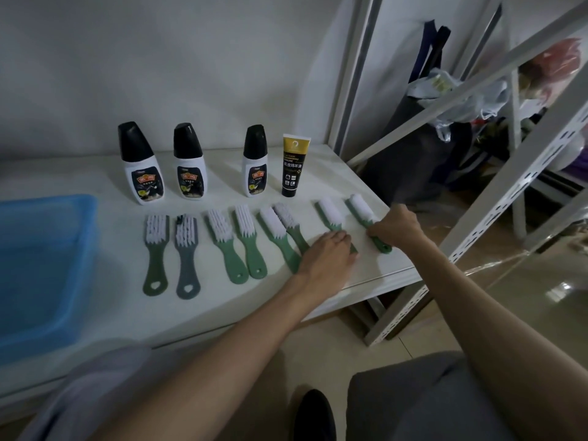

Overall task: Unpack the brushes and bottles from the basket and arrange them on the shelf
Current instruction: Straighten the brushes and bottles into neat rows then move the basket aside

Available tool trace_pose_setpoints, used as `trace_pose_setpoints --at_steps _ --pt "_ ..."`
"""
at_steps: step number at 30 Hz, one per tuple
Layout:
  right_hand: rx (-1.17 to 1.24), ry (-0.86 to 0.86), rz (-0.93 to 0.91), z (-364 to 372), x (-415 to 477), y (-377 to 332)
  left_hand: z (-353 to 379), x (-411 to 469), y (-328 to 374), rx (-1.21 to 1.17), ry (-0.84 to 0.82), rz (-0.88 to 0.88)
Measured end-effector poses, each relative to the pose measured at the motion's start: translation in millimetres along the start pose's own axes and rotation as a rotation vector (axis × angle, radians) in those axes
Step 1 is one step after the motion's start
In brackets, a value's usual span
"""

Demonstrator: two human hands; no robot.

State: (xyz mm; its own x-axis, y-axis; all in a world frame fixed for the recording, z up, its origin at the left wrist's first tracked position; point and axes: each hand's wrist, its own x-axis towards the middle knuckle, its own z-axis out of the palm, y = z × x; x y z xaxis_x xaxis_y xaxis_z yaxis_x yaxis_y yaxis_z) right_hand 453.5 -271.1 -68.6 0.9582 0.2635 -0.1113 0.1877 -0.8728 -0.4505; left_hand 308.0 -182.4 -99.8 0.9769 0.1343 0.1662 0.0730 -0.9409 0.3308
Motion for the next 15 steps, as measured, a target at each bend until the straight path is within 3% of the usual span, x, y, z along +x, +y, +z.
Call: trace_pose_setpoints --at_steps 8,12,15 --pt "-0.057 0.013 -0.015 1 -7 -3 8 2 -2 0.033 0.007 -0.017" --pt "-0.007 0.159 -0.182 1 -18 -28 2 -5 4 0.037 0.013 -0.1" --pt "0.053 0.071 -0.349 10 -35 -58 -11 -16 10 0.074 0.013 -0.168"
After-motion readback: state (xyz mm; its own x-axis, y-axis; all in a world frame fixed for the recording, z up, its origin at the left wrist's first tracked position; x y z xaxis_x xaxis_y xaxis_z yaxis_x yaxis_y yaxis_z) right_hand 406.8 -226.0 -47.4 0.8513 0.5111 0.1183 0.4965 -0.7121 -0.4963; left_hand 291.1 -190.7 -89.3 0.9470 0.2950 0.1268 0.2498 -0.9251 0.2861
